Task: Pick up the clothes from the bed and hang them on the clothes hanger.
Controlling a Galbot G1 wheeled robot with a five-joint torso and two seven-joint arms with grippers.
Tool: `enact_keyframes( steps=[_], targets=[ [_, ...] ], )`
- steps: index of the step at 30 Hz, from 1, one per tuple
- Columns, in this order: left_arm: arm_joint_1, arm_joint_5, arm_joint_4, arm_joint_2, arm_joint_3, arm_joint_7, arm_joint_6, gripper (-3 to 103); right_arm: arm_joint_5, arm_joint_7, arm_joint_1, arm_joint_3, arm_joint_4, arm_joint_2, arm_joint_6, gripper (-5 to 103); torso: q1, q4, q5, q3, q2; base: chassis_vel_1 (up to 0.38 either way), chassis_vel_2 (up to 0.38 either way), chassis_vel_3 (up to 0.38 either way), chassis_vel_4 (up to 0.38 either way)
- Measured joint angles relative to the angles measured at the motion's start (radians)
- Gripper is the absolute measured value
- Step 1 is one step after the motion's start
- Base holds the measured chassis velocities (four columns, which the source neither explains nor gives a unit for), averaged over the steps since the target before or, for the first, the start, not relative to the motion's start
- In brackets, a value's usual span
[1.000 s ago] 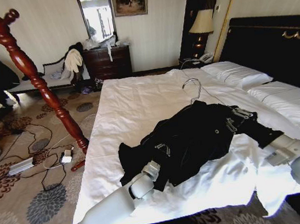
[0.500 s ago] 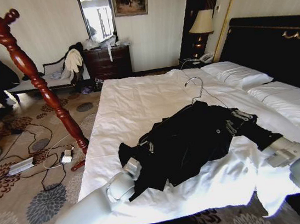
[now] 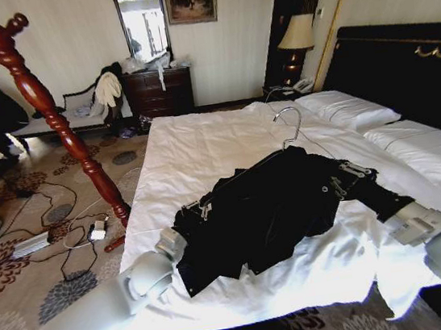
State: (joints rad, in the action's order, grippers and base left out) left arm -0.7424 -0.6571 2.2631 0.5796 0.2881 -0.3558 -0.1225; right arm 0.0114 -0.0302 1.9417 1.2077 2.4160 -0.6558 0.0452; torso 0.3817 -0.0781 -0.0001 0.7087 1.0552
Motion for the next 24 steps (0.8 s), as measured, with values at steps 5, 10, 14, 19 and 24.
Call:
enact_keyframes(
  steps=[5, 10, 14, 19, 24],
  targets=[
    [-0.055, -0.055, 0.069, -0.074, -0.104, 0.02, 0.001, 0, -0.012, 0.006, 0.004, 0.003, -0.004, 0.018, 0.005, 19, 0.0, 0.0002, -0.0001, 0.0, 0.0, 0.0, 0.0, 0.0, 0.0],
    [-0.164, -0.109, 0.12, -0.137, -0.253, 0.036, 0.002, 0, -0.042, 0.015, -0.001, 0.003, -0.004, 0.036, 0.026, 19, 0.0, 0.0004, -0.0002, 0.0, 0.0, 0.0, 0.0, 0.0, 0.0],
    [-0.204, -0.116, 0.144, -0.179, -0.291, 0.044, 0.015, 0, -0.051, 0.018, -0.001, 0.001, -0.006, 0.041, 0.033, 19, 0.0, 0.0, 0.0001, 0.0, 0.0, 0.0, 0.0, 0.0, 0.0],
    [-0.193, -0.132, 0.17, -0.186, -0.289, 0.043, 0.015, 0, -0.048, 0.02, -0.002, 0.002, -0.022, 0.05, 0.034, 19, 0.0, 0.0001, 0.0, 0.0, 0.0, 0.0, 0.0, 0.0, 0.0],
    [-0.176, -0.177, 0.204, -0.205, -0.292, 0.036, 0.006, 0, -0.036, 0.021, -0.006, -0.001, -0.051, 0.059, 0.03, 19, 0.0, 0.0001, 0.0001, 0.0, 0.0, 0.0, 0.0, 0.0, 0.0]
  ],
)
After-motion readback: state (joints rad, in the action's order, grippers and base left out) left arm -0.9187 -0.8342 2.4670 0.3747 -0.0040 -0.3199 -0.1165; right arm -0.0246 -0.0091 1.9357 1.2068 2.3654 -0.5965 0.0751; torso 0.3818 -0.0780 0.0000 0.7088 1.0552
